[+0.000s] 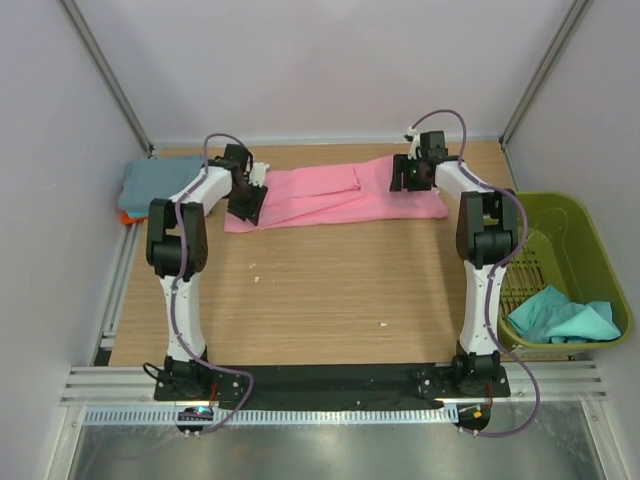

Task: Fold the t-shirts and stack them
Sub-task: Fold the tshirt

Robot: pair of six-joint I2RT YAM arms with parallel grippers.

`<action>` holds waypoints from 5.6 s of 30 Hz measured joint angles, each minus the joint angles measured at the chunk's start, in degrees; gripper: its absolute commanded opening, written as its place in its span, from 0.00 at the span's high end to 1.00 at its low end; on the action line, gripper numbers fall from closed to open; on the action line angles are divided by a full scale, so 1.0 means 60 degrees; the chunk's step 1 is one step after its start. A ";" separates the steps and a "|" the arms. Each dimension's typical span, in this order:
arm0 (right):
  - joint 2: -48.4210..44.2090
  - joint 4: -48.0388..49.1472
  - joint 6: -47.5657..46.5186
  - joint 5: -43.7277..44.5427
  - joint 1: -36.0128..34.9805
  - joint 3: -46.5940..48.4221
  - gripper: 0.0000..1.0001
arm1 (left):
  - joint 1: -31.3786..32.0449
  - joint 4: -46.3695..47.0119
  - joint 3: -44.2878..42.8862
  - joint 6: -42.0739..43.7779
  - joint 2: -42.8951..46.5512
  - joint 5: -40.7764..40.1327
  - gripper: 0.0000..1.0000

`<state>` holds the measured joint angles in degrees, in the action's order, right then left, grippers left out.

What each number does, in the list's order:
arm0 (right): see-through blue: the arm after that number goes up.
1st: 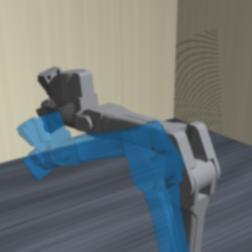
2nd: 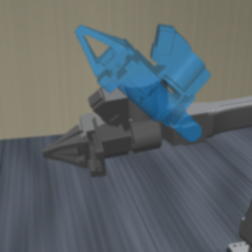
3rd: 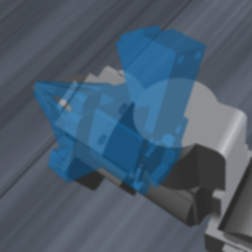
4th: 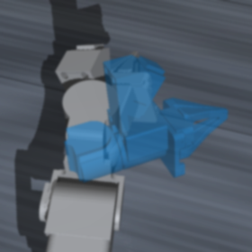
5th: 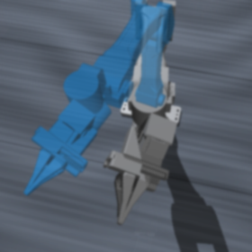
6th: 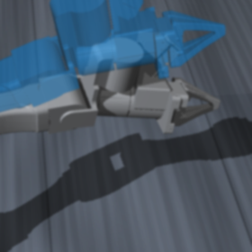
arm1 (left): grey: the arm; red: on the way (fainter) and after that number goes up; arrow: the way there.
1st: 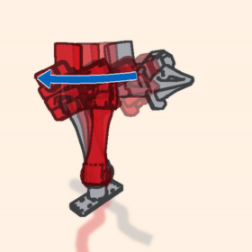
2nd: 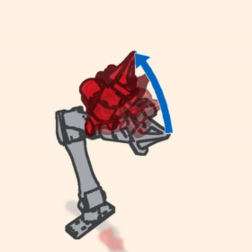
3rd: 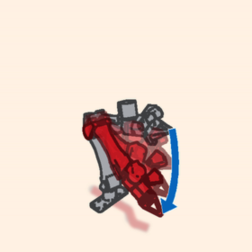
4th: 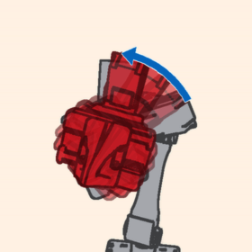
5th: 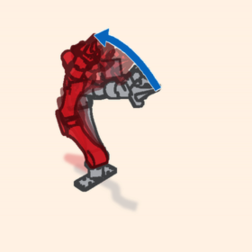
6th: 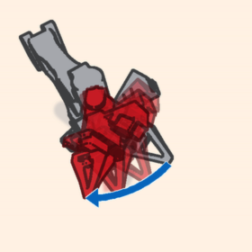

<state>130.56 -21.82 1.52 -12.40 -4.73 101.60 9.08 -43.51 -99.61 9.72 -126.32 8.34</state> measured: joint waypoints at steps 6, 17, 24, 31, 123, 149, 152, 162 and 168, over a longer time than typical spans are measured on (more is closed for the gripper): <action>-0.0535 0.0401 -0.0488 0.0339 -0.0302 -0.0943 0.34 | 0.0208 0.0346 0.1683 -0.0011 0.1067 -0.0222 0.58; -0.2696 -0.0743 -0.0663 0.0361 -0.0554 -0.3665 0.34 | 0.0925 -0.0157 0.4714 -0.0062 0.3322 -0.0525 0.58; -0.3650 -0.1249 -0.0630 0.0335 -0.0568 -0.4834 0.34 | 0.1031 -0.0368 0.6025 -0.0091 0.4666 -0.0583 0.58; -0.3515 -0.1457 -0.0634 0.0382 -0.0568 -0.4612 0.33 | 0.1045 -0.0423 0.6105 -0.0080 0.4874 -0.0765 0.58; 0.1158 0.1370 0.0532 0.3388 -0.2182 0.1293 0.22 | 0.5952 0.3202 0.8415 0.3741 0.5872 -0.4940 0.01; 0.3982 0.1661 0.2018 0.0845 -0.2430 0.5686 0.22 | 0.9449 0.2404 0.5741 0.1960 0.3872 -0.3850 0.00; 0.4040 0.1785 0.2211 0.0605 -0.2433 0.5730 0.22 | 0.9748 0.2379 0.5257 0.1821 0.3483 -0.3872 0.00; 0.4262 0.1883 0.2827 -0.0244 -0.2543 0.6051 0.22 | 1.0171 0.2266 0.4186 0.1461 0.2692 -0.3876 0.00; 0.4306 0.1985 0.2932 -0.0543 -0.2692 0.6073 0.23 | 1.0182 0.2193 0.3996 0.1402 0.2568 -0.3850 0.00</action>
<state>156.40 -9.91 19.11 -15.66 -20.88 138.04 70.17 -30.35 -75.64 18.13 -110.91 -14.76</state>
